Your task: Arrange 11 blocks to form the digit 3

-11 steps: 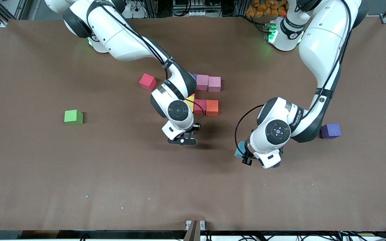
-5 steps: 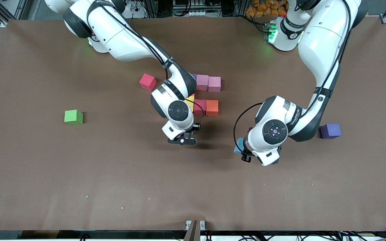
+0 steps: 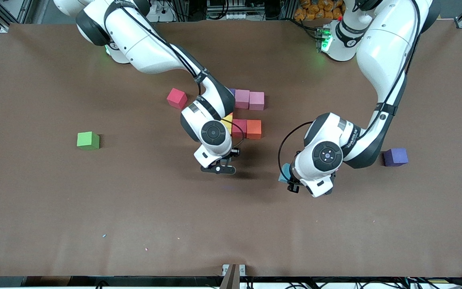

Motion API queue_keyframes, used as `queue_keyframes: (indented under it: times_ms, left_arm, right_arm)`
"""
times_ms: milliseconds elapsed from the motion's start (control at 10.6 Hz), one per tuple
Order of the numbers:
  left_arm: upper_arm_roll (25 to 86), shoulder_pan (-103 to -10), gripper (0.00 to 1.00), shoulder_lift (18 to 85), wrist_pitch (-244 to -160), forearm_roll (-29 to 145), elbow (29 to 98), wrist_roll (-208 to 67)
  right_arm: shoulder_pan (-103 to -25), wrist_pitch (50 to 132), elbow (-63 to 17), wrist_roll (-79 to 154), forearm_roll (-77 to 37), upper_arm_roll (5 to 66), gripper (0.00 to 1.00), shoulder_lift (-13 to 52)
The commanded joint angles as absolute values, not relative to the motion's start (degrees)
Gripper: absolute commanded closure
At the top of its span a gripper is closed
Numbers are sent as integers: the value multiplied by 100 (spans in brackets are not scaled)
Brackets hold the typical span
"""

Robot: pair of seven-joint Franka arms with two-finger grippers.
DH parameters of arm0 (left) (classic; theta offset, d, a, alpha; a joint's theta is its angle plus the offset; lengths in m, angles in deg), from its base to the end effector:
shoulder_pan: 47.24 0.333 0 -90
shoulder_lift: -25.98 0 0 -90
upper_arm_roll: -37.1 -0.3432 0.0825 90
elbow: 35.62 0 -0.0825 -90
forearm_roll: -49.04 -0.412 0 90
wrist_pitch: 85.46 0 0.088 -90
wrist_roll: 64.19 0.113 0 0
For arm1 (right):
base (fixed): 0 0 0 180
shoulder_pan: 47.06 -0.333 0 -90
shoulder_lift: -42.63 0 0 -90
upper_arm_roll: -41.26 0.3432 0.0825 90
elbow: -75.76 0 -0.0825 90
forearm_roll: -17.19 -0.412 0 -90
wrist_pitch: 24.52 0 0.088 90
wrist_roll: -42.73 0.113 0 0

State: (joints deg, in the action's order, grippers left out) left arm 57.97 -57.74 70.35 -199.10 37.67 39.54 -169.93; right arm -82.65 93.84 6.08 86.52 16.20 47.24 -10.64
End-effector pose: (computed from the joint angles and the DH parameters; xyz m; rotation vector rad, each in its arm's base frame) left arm 0.7009 -0.3340 0.2932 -2.4783 -1.8888 0.1398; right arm 0.6079 0.5110 0.2002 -3.1106 0.1340 0.1925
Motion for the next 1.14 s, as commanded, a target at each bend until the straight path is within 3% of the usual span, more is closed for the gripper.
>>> queue_keyframes:
  times_ms: [0,95,473,1041]
  left_arm:
    - [5793,-5761,100,6834,-19849,3876,4146,-17062]
    - [5793,-5770,100,6834,-19858,3876,4146,-17097]
    - [5793,-5779,100,6834,-19858,3841,4119,-17483]
    - [5793,-5946,100,6834,-19981,3770,4128,-18361]
  right_arm:
    - [-8309,9396,686,8773,1640,4715,44,-1177]
    - [-8318,9396,686,8773,1640,4715,32,-1186]
    - [-8318,9457,677,8773,1640,4715,1,-1204]
    - [-8292,9431,695,8737,1631,4724,0,-1107]
